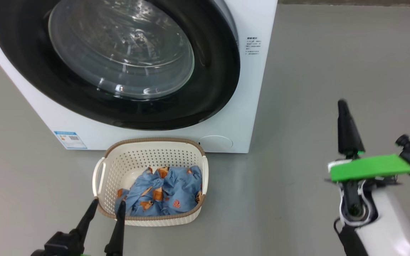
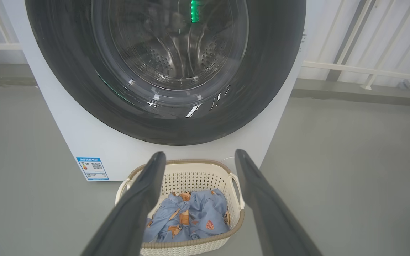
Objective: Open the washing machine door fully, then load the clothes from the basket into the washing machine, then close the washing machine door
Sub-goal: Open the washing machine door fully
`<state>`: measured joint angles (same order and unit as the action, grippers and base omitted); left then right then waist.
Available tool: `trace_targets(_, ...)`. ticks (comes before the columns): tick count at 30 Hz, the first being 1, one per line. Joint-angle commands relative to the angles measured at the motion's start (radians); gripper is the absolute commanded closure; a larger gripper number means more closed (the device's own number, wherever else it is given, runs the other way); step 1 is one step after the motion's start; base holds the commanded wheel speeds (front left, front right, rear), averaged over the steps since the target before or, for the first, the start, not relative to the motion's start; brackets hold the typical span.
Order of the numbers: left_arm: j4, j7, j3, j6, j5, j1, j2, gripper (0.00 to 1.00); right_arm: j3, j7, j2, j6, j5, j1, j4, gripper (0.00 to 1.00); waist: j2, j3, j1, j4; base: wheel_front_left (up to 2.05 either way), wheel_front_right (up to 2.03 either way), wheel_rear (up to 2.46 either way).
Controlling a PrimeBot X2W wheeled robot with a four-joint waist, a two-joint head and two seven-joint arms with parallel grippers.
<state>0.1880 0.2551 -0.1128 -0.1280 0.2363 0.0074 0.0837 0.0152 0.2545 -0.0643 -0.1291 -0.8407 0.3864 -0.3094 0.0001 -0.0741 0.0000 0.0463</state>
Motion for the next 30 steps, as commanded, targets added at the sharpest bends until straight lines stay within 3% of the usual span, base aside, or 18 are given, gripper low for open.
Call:
trace_targets(1, -0.024, 0.007, 0.028, -0.003, 0.009, -0.044, 0.012, 0.00, 0.022, 0.007, 0.005, -0.002, -0.027, 0.044, 0.025, 1.00, -0.0001, -0.007, 0.0000, 0.006, 0.00, 0.00, 0.00)
trace_targets(9, -0.025, 0.007, 0.004, -0.003, 0.017, -0.075, 0.017, 0.00, 0.060, 0.001, -0.038, -0.002, -0.309, 0.162, -0.015, 1.00, -0.0001, -0.040, 0.0000, 0.035, 0.00, 0.00, 0.00)
trace_targets(16, -0.023, 0.007, -0.020, -0.003, 0.022, -0.106, 0.016, 0.00, 0.127, -0.075, -0.114, -0.002, -0.520, 0.264, -0.056, 1.00, -0.0001, -0.072, 0.0000, 0.068, 0.00, 0.00, 0.00)
trace_targets(30, -0.020, 0.007, -0.055, -0.003, 0.031, -0.172, 0.009, 0.00, 0.205, -0.327, -0.214, -0.002, -0.709, 0.431, -0.172, 1.00, -0.0001, -0.150, 0.0000, 0.125, 0.00, 0.00, 0.00)
